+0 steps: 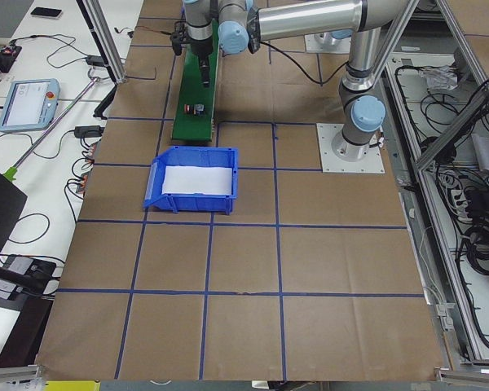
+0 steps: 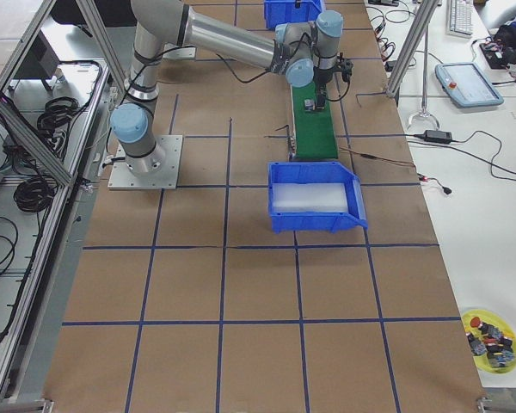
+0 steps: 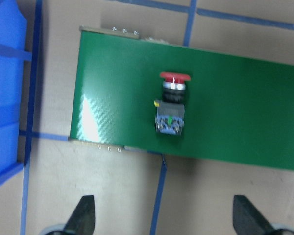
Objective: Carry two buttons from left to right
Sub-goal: 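Release the red button on the belt while the right gripper grasps the yellow button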
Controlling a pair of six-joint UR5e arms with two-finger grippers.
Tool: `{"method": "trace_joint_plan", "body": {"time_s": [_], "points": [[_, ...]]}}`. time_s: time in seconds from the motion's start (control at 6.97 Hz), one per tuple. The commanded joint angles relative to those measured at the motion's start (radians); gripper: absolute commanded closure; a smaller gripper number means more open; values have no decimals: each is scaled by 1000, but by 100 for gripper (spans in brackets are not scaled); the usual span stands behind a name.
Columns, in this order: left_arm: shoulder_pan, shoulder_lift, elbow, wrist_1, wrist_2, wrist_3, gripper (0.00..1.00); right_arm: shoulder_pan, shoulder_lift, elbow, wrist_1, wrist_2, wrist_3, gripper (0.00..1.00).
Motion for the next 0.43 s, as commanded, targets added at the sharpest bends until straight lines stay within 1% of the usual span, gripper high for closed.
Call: {"method": "trace_joint_plan", "body": {"time_s": [0.0,0.14,0.29], "points": [[1,86,2,-92,3,14,0,1,35,-12,-9,3,5,0],[3,116,-1,-103,5,18,0,2,38,-11,-7,3,5,0],[3,123,-13,-103,5,30,0,2,49,0,-9,4,5,0]]}}
